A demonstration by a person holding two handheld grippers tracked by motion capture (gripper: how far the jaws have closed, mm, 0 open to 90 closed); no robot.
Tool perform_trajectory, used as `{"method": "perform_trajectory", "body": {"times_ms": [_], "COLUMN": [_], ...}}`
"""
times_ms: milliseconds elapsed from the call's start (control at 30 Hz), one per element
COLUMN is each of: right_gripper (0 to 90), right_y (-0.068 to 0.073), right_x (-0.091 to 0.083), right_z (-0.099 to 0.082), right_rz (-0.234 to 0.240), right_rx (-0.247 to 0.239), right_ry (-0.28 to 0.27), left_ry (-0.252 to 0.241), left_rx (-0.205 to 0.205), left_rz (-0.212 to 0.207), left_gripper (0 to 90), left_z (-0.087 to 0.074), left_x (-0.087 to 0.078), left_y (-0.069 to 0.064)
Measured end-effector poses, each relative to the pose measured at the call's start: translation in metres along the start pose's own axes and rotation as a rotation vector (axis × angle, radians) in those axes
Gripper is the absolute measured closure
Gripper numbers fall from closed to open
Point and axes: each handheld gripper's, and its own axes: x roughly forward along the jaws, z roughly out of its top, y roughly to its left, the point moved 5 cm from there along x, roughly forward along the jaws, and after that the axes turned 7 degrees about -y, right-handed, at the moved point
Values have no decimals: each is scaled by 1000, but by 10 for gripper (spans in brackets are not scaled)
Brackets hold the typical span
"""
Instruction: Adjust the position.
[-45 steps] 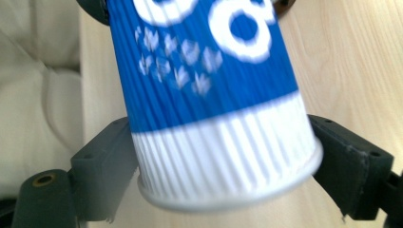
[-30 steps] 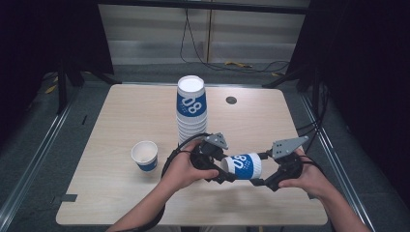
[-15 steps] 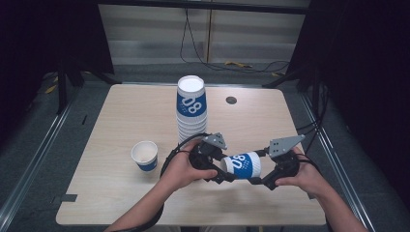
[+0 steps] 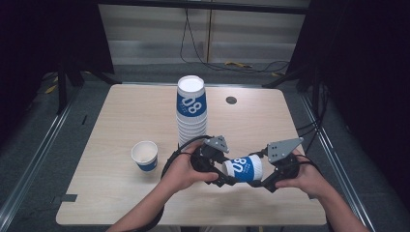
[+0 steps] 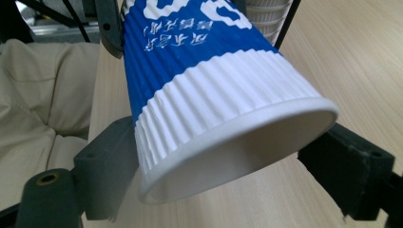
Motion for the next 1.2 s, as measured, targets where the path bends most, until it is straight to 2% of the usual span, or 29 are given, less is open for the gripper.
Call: {"method": "perform_trajectory", "body": {"times_ms": [33,100,267,333,400,500,533,733,800,833,867,933,967,1000,1033,1100,1200], "right_gripper": [155,196,209,185,127,120,121,174,197,201,201,204,205,205,204,205,203], "right_y": [0,2,4,5,3,3,3,4,4,4,4,3,1,1,1,1,0], "right_x": [0,-1,-4,-3,-4,-5,-5,-5,-6,-6,-6,-8,-9,-9,-10,-11,-11], "right_z": [0,0,1,-1,0,2,2,0,0,0,0,0,-1,-1,-2,-2,-3], "right_rz": [-2,15,21,26,16,-1,8,10,10,9,9,8,-7,-7,-23,-20,-25], "right_rx": [-11,-29,-39,-23,30,12,35,-4,-23,-31,-31,-28,-37,-37,-51,-51,-76], "right_ry": [7,23,32,45,13,-12,-15,-3,11,15,15,20,41,41,80,89,139], "left_ry": [12,31,49,45,38,43,45,61,65,65,70,99,119,134,172,181,240], "left_rx": [7,32,44,48,33,32,36,47,78,78,103,123,129,140,169,173,186], "left_rz": [-1,24,20,22,10,12,15,11,28,28,37,54,62,70,92,99,101], "left_gripper": [298,276,276,282,291,292,292,299,299,299,299,281,226,226,229,228,212], "left_z": [-1,-1,-1,-1,0,0,0,-4,-4,-4,-3,-3,-2,-2,-3,-3,-4], "left_x": [0,1,3,4,4,4,5,8,9,9,8,8,8,8,8,8,12], "left_y": [0,0,-2,-2,-4,-4,-4,-3,-4,-4,-4,-5,-7,-7,-8,-9,-10]}}
